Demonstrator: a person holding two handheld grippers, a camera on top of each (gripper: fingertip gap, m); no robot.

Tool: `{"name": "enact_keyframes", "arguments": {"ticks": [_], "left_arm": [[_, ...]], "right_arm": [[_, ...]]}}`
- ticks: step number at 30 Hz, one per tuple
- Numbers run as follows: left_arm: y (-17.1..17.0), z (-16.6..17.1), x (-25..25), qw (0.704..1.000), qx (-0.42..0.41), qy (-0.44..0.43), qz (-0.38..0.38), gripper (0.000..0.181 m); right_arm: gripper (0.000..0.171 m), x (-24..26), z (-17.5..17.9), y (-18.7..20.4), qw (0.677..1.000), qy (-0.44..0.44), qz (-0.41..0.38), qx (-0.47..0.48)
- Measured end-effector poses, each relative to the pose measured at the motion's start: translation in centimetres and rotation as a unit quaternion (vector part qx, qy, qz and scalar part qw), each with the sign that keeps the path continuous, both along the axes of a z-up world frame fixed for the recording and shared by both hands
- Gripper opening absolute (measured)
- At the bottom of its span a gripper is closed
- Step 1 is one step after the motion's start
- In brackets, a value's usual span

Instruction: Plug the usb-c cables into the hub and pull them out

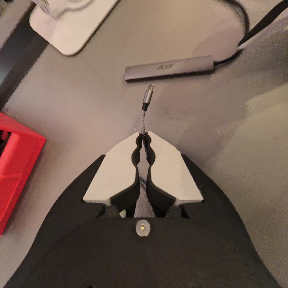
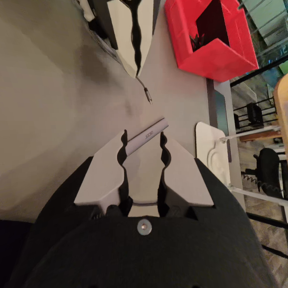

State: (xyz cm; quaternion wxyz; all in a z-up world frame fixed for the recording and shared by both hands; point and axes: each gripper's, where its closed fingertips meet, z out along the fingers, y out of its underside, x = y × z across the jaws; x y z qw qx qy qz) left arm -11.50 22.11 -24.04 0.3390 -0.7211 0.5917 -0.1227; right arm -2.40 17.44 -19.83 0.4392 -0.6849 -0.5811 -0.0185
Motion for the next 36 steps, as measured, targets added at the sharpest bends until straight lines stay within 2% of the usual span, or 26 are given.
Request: {"name": "enact_keyframes", "arguments": {"ticks": [3,5,9,13,15,18,21,25,28,31,36], "left_arm": [[-0.3,2.1,0.5,0.999,0.041,-0.023,-0.007,0.003],[-0.5,3.5,0.7,0.996,0.087,-0.022,-0.014,0.003],[-1.5,5.2,0.9,0.986,0.16,-0.018,-0.035,0.003],[-2.1,5.7,1.2,0.978,0.204,-0.008,-0.047,0.003],[-2.2,5.7,1.3,0.976,0.21,-0.007,-0.05,0.003],[-2.4,5.9,1.4,0.975,0.214,-0.014,-0.052,0.003],[-2.5,6.1,1.5,0.975,0.217,-0.016,-0.055,0.003],[-2.8,6.7,1.8,0.982,0.175,-0.05,-0.059,0.004],[-3.5,8.5,2.0,0.986,0.063,-0.137,-0.076,0.03],[-3.2,11.1,1.9,0.972,-0.036,-0.213,-0.096,0.045],[-3.9,13.0,3.5,0.949,-0.079,-0.249,-0.177,0.045]], "right_arm": [[0.037,-1.9,0.1,0.3,0.999,0.019,0.007,-0.028],[0.036,-3.6,0.1,0.2,0.992,0.086,0.013,-0.09],[0.033,-4.7,1.5,1.1,0.944,0.26,0.012,-0.203],[0.029,-5.2,3.1,1.0,0.904,0.349,0.041,-0.242],[0.021,-5.6,3.7,0.8,0.89,0.374,0.052,-0.257],[0.007,-5.5,3.3,0.8,0.893,0.367,0.05,-0.255],[0.006,-5.5,3.8,0.9,0.883,0.39,0.055,-0.254],[0.006,-5.4,4.4,0.8,0.88,0.403,0.067,-0.244],[0.006,-5.1,5.5,0.8,0.867,0.43,0.081,-0.239],[0.006,-5.0,6.7,0.6,0.85,0.459,0.104,-0.236],[0.006,-5.5,9.1,0.2,0.815,0.511,0.148,-0.231]]}}
